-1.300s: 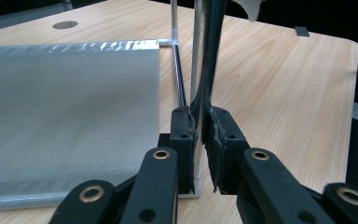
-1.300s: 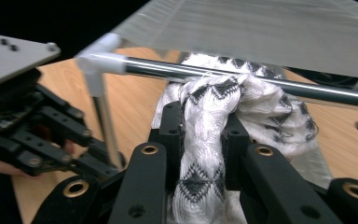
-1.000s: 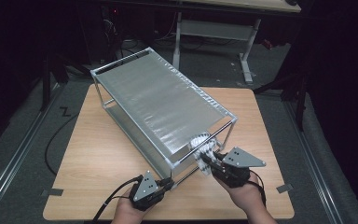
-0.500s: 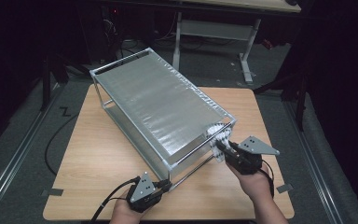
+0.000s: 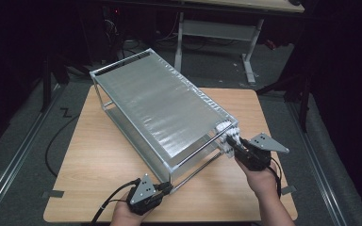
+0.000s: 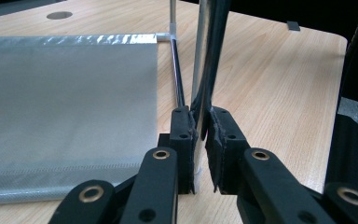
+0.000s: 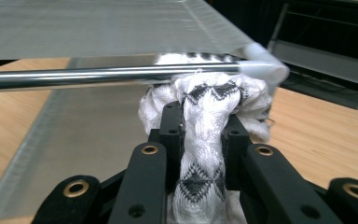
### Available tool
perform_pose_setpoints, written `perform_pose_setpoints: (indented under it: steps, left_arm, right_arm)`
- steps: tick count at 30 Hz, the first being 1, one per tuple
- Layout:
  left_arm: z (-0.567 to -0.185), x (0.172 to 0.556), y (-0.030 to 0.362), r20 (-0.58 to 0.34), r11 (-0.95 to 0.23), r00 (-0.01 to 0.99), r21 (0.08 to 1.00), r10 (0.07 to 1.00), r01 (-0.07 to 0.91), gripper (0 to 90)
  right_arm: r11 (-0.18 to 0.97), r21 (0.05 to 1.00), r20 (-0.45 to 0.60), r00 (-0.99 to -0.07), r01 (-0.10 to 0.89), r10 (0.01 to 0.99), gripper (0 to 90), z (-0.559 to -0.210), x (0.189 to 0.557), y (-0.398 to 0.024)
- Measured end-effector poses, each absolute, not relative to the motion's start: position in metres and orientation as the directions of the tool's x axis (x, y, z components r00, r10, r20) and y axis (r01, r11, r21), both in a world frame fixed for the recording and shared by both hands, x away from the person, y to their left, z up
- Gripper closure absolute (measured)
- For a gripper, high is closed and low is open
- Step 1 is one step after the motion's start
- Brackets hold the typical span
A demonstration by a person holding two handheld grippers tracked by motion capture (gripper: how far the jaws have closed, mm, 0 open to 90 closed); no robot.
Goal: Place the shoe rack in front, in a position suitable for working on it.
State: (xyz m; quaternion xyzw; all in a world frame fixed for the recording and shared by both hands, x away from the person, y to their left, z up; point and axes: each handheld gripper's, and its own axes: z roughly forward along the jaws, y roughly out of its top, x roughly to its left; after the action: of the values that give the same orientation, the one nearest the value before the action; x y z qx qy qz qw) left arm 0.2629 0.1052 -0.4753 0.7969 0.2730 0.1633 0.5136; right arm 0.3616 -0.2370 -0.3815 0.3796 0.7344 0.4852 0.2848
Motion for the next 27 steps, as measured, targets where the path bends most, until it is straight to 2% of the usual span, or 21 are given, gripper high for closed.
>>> perform_pose_setpoints:
  steps: [7,18,27]
  left_arm:
    - [-0.475,0.264,0.105,-0.025,-0.325,0.802,0.906,0.597,0.27,80.9]
    - [-0.476,0.265,0.104,-0.031,-0.322,0.802,0.906,0.596,0.274,80.7]
    - [-0.476,0.265,0.103,-0.022,-0.33,0.803,0.905,0.596,0.27,81.0]
  right_arm:
    - [0.253,0.922,-0.073,-0.511,0.292,0.857,76.1,-0.389,0.368,-0.243]
    - [0.266,0.917,-0.085,-0.505,0.298,0.859,76.0,-0.392,0.372,-0.244]
    - [0.304,0.875,-0.087,-0.497,0.376,0.864,76.1,-0.412,0.38,-0.246]
